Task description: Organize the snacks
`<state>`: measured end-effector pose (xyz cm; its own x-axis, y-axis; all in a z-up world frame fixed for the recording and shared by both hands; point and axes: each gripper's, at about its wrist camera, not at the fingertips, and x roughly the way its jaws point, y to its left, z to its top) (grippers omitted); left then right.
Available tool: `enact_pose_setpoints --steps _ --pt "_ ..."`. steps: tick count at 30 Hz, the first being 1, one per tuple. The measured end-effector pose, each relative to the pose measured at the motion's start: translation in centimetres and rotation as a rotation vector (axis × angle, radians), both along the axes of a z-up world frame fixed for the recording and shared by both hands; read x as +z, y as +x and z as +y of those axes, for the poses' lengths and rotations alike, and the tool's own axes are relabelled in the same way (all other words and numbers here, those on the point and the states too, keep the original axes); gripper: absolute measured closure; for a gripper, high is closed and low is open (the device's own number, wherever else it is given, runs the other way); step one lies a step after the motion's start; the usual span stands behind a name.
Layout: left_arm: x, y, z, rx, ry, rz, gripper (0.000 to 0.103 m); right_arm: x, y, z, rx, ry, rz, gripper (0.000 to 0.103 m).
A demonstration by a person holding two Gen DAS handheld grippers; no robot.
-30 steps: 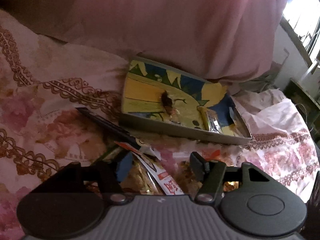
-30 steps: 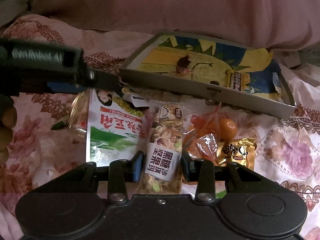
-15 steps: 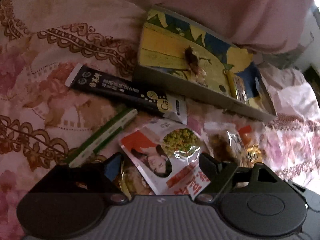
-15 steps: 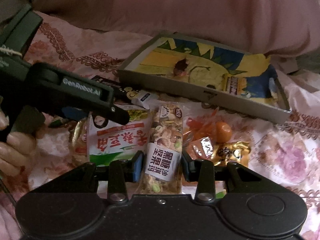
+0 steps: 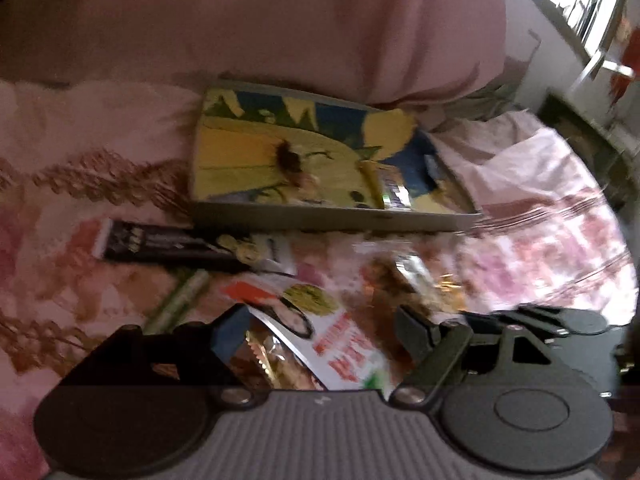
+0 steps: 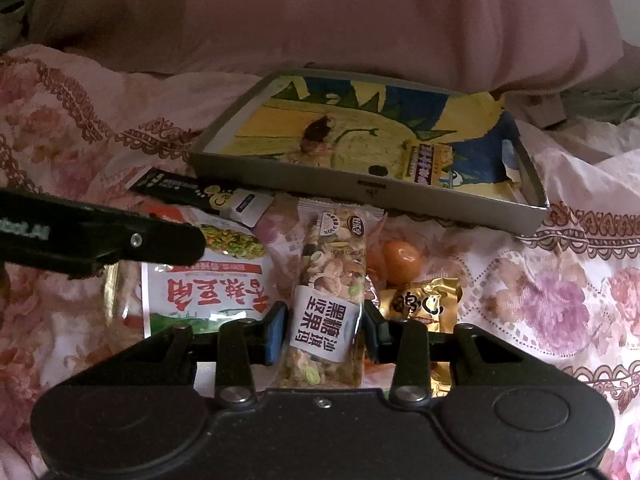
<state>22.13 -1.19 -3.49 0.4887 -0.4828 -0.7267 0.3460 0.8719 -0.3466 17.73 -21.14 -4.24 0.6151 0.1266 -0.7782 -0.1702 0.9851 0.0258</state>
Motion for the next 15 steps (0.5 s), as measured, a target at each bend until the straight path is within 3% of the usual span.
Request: enact_pose_setpoints --steps 6,12,15 --pt "-0.1 0.4 0.6 0.019 -0.132 0.024 0.02 1.0 -0.2 -1.5 -0.031 0.027 0.001 0.062" --pt "-1.6 2.3 -0.4 0.039 -0.061 0.024 0.02 1.2 0.0 -1.9 -0.04 0.043 -0.003 0.062" --pt "-1.4 2.5 -0.3 0.053 -0.097 0.01 0.023 1.0 0.0 -1.8 -0.034 0.03 -0.006 0.062"
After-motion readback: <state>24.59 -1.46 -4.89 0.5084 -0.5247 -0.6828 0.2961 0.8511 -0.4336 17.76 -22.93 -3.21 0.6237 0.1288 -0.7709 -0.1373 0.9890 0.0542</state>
